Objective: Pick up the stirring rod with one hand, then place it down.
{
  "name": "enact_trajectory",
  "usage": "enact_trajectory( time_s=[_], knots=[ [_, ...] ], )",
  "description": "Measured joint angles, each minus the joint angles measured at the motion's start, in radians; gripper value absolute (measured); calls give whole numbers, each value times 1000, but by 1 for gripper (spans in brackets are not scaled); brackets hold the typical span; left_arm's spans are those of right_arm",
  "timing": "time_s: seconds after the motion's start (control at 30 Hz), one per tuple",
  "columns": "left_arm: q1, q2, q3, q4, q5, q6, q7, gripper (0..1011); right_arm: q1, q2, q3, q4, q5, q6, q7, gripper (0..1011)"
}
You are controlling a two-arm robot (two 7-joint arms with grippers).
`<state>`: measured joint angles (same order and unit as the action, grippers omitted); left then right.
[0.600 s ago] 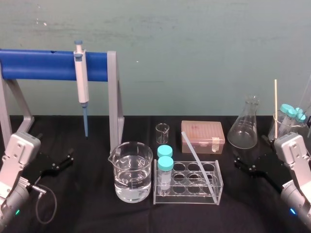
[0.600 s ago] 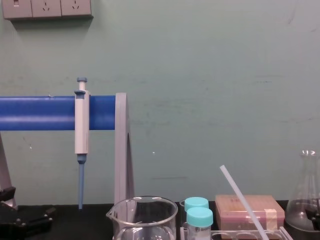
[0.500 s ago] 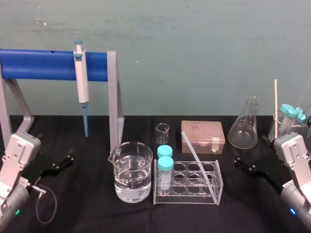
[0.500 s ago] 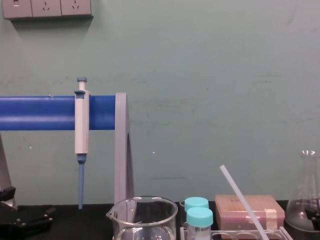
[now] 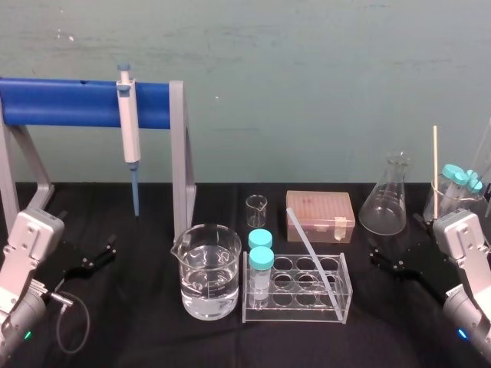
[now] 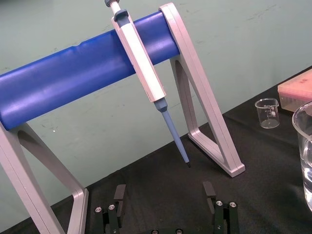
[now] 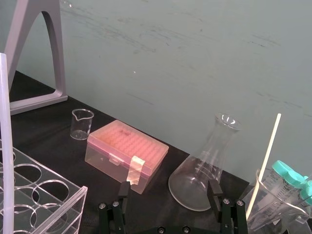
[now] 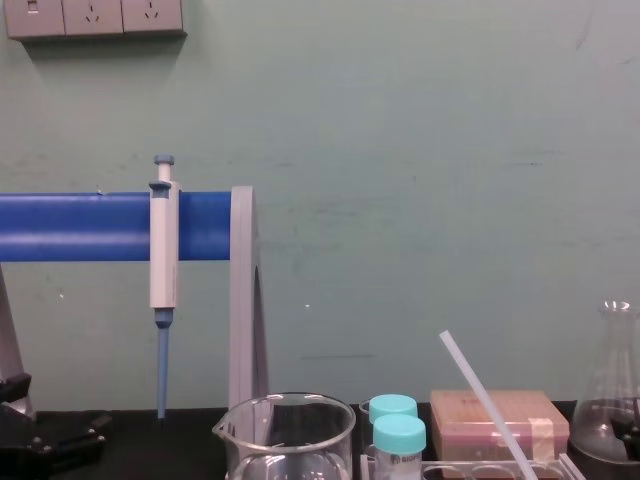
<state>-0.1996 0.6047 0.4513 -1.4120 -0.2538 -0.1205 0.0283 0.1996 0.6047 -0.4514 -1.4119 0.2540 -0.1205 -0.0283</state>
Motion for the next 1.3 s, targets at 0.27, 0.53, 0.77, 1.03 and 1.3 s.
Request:
enact_trajectory(
  time_s=[0.27,0.53,0.77,1.03,1.3],
  knots=[
    [0,0,0,0,0,0,0,1000,0,0,0,0,0,0,0,1002],
    [0,0,0,0,0,0,0,1000,0,0,0,0,0,0,0,1002],
    [0,0,0,0,0,0,0,1000,0,0,0,0,0,0,0,1002],
    [0,0,0,0,0,0,0,1000,0,0,0,0,0,0,0,1002],
    [0,0,0,0,0,0,0,1000,0,0,0,0,0,0,0,1002]
  ],
)
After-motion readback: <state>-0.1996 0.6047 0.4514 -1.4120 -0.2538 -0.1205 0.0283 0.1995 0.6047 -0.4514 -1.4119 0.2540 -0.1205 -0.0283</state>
